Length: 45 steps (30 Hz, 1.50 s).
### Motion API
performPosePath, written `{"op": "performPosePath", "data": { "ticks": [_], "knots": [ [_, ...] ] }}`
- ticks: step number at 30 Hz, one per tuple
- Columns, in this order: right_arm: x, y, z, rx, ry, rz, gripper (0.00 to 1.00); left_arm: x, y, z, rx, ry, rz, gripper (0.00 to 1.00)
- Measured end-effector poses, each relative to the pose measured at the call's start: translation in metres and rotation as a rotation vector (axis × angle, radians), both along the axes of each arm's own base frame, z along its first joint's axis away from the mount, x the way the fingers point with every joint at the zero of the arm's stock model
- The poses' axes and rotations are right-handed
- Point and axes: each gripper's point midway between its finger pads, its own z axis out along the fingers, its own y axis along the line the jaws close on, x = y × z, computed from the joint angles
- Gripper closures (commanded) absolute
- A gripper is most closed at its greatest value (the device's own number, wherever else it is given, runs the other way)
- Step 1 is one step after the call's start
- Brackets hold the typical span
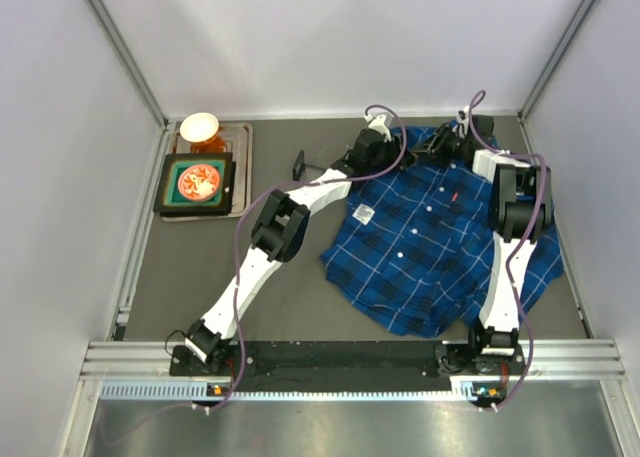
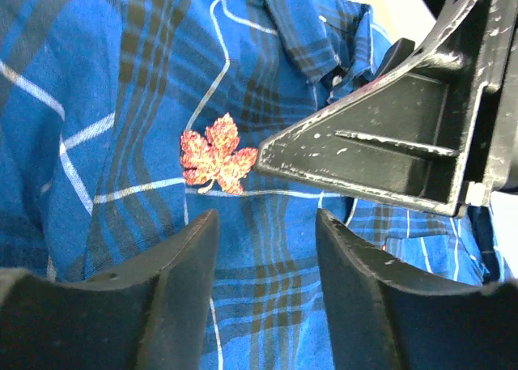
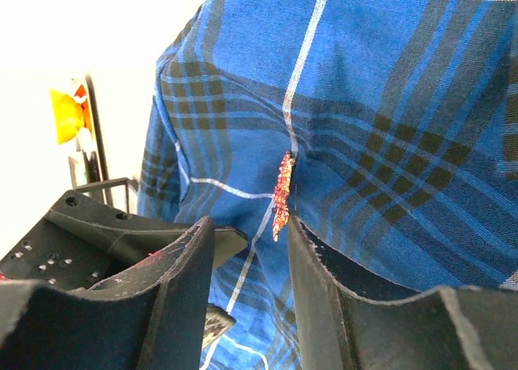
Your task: Remove the brooch from the garment
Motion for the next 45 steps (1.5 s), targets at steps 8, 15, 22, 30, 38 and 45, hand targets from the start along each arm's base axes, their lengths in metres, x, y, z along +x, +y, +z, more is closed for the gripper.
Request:
{"op": "performPosePath", "data": {
  "ticks": [8, 15, 22, 30, 38, 45],
  "knots": [
    [0.005, 0.007, 0.013, 0.059, -0.031, 0.007, 0.59, 0.011, 0.008, 0.008, 0.078, -0.11, 0.02, 0.55],
    [0.008, 0.015, 0.017, 0.093, -0.043, 0.014, 0.59, 0.017, 0.011, 0.012, 0.09, -0.151, 0.036, 0.39],
    [0.008, 0.017, 0.017, 0.11, -0.041, 0.016, 0.59, 0.022, 0.008, 0.012, 0.06, -0.171, 0.046, 0.5],
    [0.01, 0.018, 0.017, 0.127, -0.044, 0.017, 0.58, 0.025, 0.006, -0.009, 0.02, -0.147, 0.06, 0.58],
    [0.01, 0.018, 0.017, 0.127, -0.045, 0.017, 0.58, 0.03, 0.008, -0.011, -0.016, -0.137, 0.096, 0.59],
    [0.01, 0.018, 0.016, 0.123, -0.046, 0.015, 0.58, 0.034, 0.004, -0.015, -0.081, -0.153, 0.108, 0.64]
  ]
}}
